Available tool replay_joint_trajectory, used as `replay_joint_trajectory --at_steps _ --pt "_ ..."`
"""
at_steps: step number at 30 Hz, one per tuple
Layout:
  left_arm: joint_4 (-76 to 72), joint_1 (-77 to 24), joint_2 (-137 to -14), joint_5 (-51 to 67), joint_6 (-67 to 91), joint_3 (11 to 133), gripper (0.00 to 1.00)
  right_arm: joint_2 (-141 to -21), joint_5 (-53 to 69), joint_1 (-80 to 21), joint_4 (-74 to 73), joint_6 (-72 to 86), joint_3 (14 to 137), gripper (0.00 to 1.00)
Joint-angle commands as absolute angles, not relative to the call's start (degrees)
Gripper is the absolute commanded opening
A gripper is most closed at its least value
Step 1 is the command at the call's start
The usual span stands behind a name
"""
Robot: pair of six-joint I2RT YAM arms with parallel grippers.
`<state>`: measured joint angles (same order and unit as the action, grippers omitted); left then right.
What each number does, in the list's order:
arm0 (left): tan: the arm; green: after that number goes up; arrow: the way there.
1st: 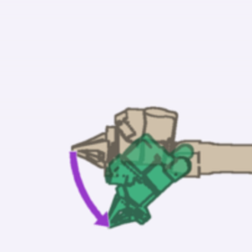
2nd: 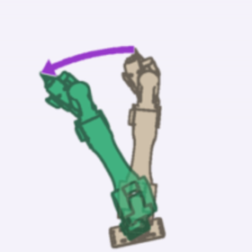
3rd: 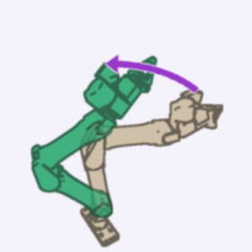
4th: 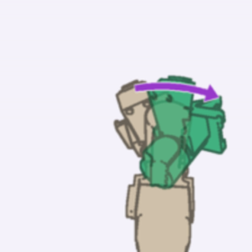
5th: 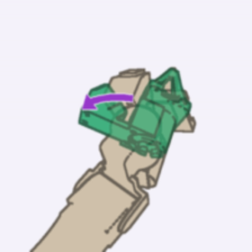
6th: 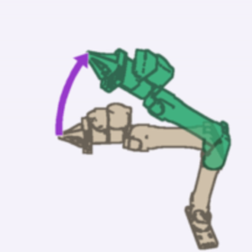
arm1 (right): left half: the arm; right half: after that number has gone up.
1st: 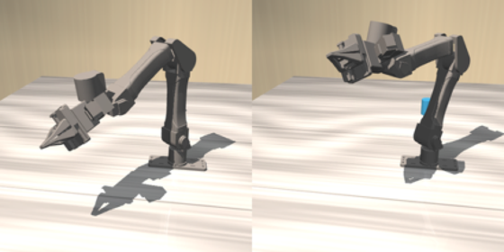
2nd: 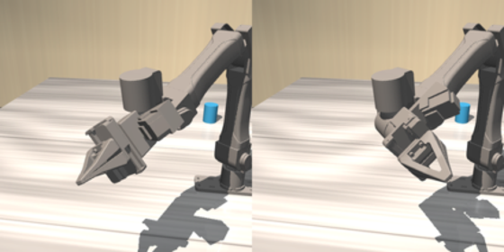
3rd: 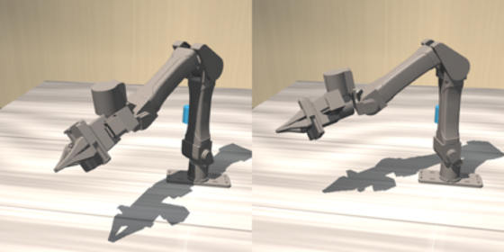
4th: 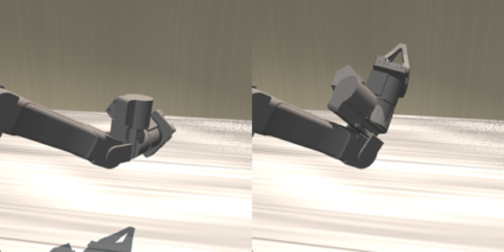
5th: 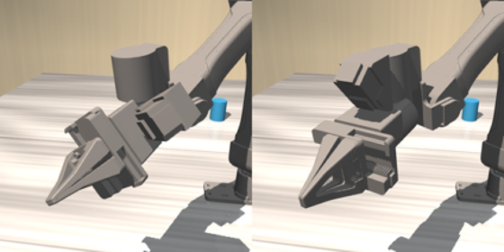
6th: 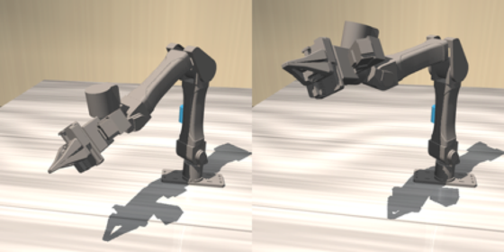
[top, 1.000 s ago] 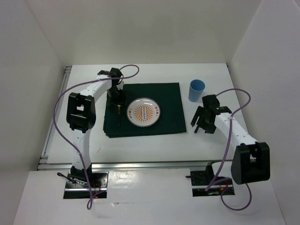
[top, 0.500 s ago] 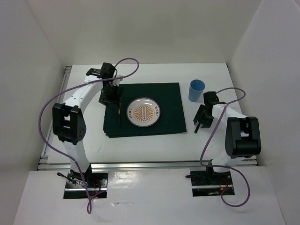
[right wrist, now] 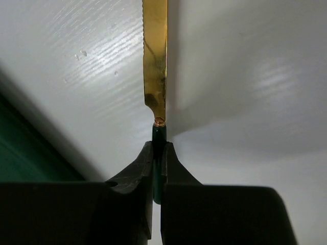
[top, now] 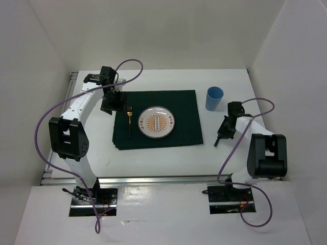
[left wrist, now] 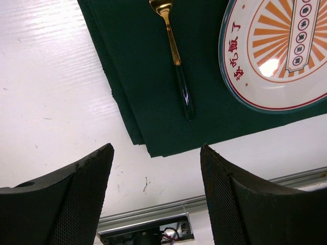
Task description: Set the dinner table for one person
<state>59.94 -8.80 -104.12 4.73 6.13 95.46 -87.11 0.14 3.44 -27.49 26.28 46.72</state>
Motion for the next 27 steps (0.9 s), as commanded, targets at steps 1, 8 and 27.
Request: replay_joint_trajectory --at_steps 1,8,27 --pt "60.1 -8.1 -100.8 6.8 5.6 95.3 0.76 -77.1 -5.3 3.8 -32.8 26.6 49.1 0.00" --pt "59.5 -6.9 -99.6 4.0 5.6 94.7 0.76 -64.2 -7.5 3.8 -27.6 25.1 59.5 0.00" --pt "57.3 -4.0 -94.6 0.6 5.1 88.5 0.76 -92.4 0.3 -23.0 -24.3 21.6 67.4 0.00"
